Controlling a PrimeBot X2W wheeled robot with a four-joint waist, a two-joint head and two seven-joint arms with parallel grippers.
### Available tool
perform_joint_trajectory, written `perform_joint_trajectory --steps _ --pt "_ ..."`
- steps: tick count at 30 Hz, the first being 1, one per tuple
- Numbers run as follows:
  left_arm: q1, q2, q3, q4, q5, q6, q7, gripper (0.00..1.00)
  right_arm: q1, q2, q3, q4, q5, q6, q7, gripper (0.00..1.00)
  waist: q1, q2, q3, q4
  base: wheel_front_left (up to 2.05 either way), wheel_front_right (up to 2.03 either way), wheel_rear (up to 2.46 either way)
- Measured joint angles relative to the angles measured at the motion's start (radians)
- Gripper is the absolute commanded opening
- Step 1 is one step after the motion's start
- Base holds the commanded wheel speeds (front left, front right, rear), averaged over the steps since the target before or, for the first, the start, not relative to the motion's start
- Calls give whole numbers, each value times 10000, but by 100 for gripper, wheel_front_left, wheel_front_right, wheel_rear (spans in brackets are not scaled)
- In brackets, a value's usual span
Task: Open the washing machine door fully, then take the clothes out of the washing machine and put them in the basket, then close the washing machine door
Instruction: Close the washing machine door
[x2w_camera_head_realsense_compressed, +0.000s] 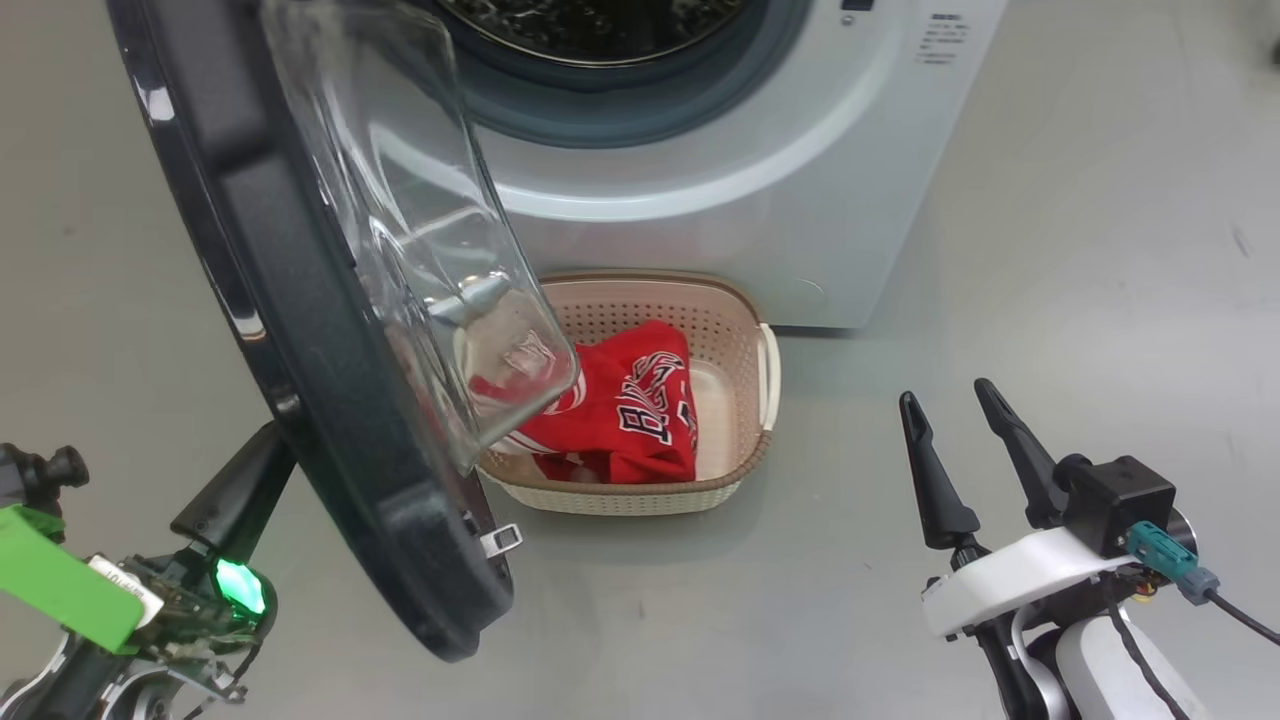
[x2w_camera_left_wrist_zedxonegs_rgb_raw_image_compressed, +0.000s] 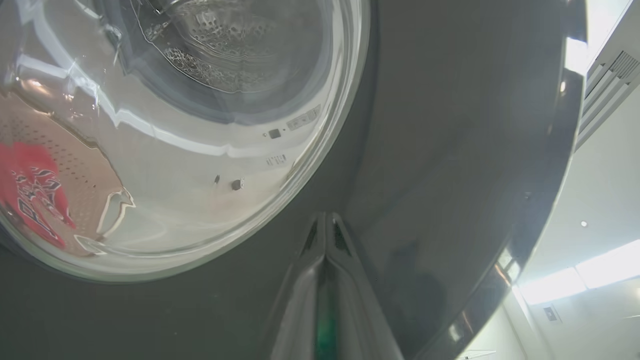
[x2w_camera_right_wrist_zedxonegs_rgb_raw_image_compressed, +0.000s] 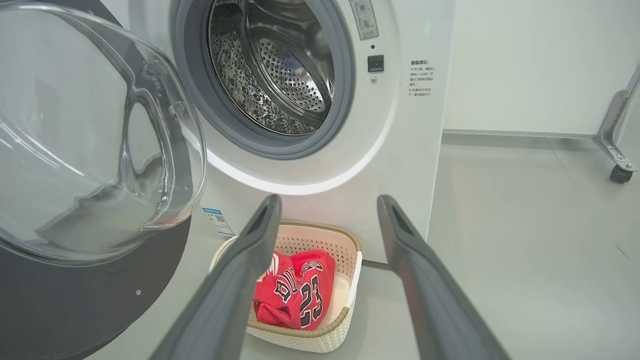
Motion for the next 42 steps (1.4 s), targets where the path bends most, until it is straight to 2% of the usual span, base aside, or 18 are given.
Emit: perform_joint_trajectory --steps 13,26,32,42 --pt "-127 -69 -165 -117 362 0 79 0 -353 157 140 318 0 171 -295 100 0 0 343 -1528 0 0 0" --pt "-1592 -255 -391 677 437 8 25 0 -696 405 211 548 96 341 -506 100 0 0 743 -2985 0 0 0" --pt "-2577 -337 -454 1047 468 357 -111 0 -801 431 234 637 88 345 -606 100 0 0 992 -3549 0 0 0" --pt "-4179 -234 -322 2004 1141 1011 -696 0 -1130 558 251 677 104 433 -759 100 0 0 1567 -4162 0 0 0"
